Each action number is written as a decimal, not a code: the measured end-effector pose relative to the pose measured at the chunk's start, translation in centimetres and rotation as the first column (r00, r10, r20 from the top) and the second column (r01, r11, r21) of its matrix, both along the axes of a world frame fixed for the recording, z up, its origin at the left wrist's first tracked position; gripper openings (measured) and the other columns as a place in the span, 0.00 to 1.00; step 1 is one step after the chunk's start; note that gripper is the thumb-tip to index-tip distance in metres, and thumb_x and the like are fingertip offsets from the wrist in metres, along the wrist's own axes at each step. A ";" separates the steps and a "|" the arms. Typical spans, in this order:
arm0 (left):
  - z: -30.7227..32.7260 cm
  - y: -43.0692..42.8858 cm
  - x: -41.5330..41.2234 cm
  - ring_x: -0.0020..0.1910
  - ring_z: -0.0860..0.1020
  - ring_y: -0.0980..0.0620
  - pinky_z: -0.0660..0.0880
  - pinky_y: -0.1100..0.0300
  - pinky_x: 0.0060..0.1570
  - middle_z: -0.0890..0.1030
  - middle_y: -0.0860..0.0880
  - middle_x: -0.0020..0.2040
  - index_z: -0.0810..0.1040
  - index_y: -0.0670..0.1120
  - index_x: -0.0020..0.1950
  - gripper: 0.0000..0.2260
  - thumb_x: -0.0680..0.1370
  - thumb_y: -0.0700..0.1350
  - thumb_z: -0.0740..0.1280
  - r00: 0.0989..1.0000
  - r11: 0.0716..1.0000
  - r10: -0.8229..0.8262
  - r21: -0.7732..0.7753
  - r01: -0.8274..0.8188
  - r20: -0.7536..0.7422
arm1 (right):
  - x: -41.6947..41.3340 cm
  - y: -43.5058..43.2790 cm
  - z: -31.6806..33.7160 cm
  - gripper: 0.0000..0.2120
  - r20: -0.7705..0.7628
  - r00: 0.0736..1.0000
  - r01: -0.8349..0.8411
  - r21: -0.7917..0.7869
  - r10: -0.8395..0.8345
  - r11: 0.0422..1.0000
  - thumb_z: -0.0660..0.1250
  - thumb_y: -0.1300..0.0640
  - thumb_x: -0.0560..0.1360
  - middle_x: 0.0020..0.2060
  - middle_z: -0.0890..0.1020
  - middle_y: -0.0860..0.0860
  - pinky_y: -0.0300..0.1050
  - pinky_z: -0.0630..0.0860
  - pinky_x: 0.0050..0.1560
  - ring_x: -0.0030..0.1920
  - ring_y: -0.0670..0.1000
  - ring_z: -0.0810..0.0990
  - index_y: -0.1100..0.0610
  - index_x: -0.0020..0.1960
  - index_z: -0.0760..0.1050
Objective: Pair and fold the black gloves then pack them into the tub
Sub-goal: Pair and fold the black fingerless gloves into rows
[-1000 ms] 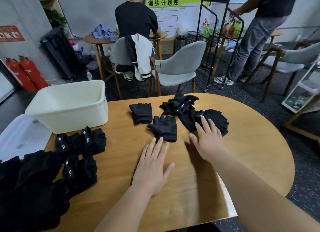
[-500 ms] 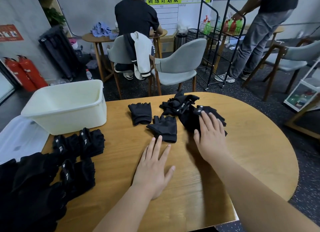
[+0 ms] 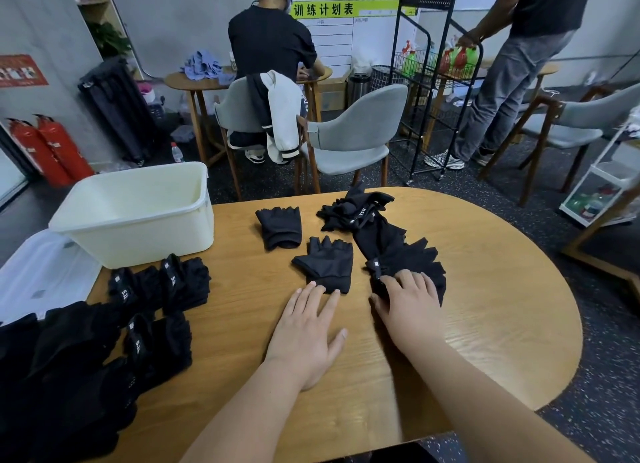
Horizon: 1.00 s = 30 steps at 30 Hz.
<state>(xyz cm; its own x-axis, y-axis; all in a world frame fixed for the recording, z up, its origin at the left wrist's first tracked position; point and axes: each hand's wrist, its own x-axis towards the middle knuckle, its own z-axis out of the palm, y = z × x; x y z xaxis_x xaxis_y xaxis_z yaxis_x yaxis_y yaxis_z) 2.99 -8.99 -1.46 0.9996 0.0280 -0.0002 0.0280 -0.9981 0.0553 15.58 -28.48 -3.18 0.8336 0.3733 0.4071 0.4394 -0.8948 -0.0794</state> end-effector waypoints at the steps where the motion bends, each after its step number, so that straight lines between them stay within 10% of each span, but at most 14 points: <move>1: 0.1 0.0 0.0 0.85 0.43 0.47 0.42 0.47 0.84 0.52 0.46 0.85 0.45 0.51 0.87 0.32 0.86 0.64 0.44 1.000 1.000 0.008 0.004 -0.008 0.009 | 0.0 0.4 -0.1 0.16 -0.008 0.999 0.035 0.033 -0.035 0.999 0.70 0.44 0.79 0.54 0.80 0.50 0.57 0.69 0.72 0.59 0.56 0.77 0.51 0.62 0.82; 6: 0.4 -0.1 -0.1 0.82 0.53 0.47 0.46 0.48 0.84 0.60 0.47 0.80 0.51 0.48 0.87 0.33 0.85 0.64 0.47 0.997 0.999 0.043 -0.004 -0.043 0.067 | -0.2 1.3 -1.2 0.08 0.049 0.990 0.121 0.205 -0.134 0.971 0.71 0.54 0.80 0.52 0.81 0.49 0.57 0.70 0.67 0.59 0.57 0.76 0.53 0.57 0.85; 10: 0.1 0.0 -0.1 0.85 0.42 0.49 0.45 0.47 0.84 0.49 0.47 0.86 0.51 0.49 0.87 0.32 0.86 0.63 0.46 0.998 0.999 0.030 -0.017 -0.029 0.057 | -1.1 0.6 -0.1 0.08 0.134 0.976 0.105 0.400 -0.171 0.911 0.71 0.56 0.81 0.57 0.81 0.49 0.56 0.71 0.55 0.58 0.59 0.74 0.53 0.59 0.84; 14: 0.0 -0.1 0.1 0.85 0.39 0.51 0.43 0.46 0.84 0.42 0.49 0.87 0.45 0.49 0.87 0.32 0.86 0.62 0.44 0.999 0.999 0.034 0.021 -0.035 0.011 | -2.6 0.9 0.0 0.07 0.290 0.950 -0.184 0.232 0.112 0.955 0.73 0.55 0.80 0.57 0.81 0.49 0.53 0.72 0.48 0.54 0.58 0.76 0.52 0.58 0.83; 30: 1.4 0.0 -5.0 0.80 0.59 0.48 0.58 0.48 0.80 0.61 0.51 0.83 0.62 0.51 0.82 0.26 0.87 0.60 0.50 0.997 0.998 0.066 -0.017 -0.066 0.025 | -7.0 -0.8 -0.7 0.12 0.000 0.986 -0.159 0.262 0.165 0.952 0.75 0.66 0.74 0.50 0.85 0.49 0.50 0.78 0.47 0.49 0.55 0.82 0.55 0.55 0.83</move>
